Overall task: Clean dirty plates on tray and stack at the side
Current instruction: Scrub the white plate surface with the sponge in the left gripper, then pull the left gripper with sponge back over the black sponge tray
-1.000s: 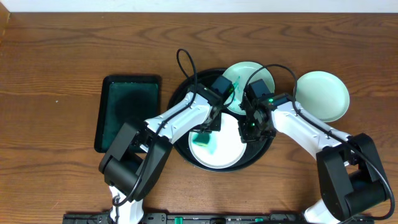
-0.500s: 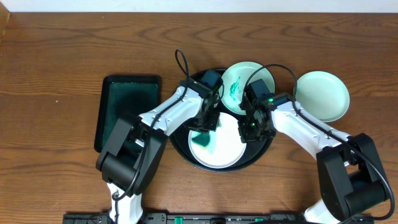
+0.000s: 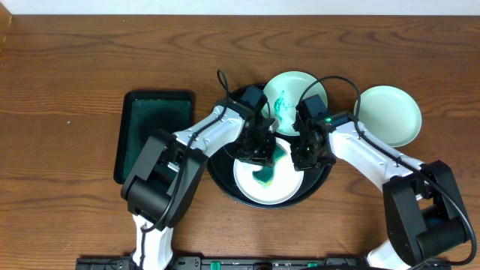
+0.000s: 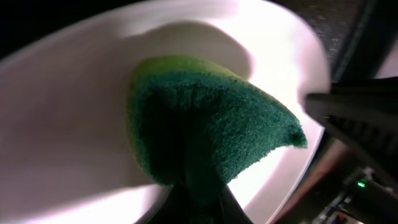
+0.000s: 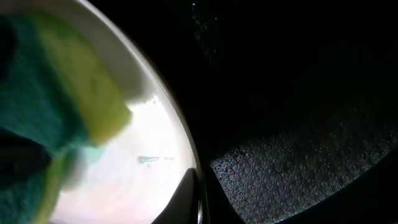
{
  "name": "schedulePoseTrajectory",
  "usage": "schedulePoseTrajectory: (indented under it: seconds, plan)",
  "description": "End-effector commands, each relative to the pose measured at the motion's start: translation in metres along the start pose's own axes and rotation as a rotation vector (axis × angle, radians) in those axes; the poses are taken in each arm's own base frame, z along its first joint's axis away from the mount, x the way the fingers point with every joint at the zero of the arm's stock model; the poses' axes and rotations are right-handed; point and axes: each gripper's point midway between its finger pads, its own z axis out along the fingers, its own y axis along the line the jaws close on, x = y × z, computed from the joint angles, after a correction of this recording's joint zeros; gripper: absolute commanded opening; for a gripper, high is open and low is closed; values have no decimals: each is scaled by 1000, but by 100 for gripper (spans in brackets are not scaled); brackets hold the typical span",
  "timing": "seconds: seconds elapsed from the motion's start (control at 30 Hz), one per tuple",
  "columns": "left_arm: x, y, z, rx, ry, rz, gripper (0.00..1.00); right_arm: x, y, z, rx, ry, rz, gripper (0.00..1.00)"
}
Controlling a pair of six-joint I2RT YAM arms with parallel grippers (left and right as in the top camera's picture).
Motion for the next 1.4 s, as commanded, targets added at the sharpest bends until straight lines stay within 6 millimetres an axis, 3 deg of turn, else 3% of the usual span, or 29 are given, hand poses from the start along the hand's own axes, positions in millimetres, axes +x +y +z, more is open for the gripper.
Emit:
schedulePoseTrajectory:
  seconds: [0.0,0.07,0.17,0.33,0.57,0.77,0.9,1.07,1.13,1.2,1.37]
  plan:
    - [19,-7,21,62,86,-3,7,4,-4,3,24,18,-4,1]
    - [18,4,22,-1,77,-13,7,4,-4,3,24,18,-4,1]
    - [18,37,19,-193,54,-75,7,4,-5,3,24,18,-7,1]
    - [29,97,-6,-563,37,-168,7,5,-5,3,25,21,-12,1]
    - [35,137,-41,-867,-29,-266,7,5,-6,3,25,21,-11,1]
    - [27,157,-69,-1058,-128,-279,7,4,-6,3,25,21,-8,1]
    - [21,153,-70,-1051,-140,-271,7,4,-6,3,25,20,-8,1]
    - [5,125,-76,-974,-190,-235,7,4,-6,3,25,21,-7,1]
    - [-4,106,-88,-943,-239,-218,7,4,-6,3,25,21,-7,1]
    - [-14,80,-112,-907,-315,-198,7,4,-6,3,25,21,-7,1]
    - [-17,52,-158,-845,-446,-194,7,5,-6,3,25,21,-9,1]
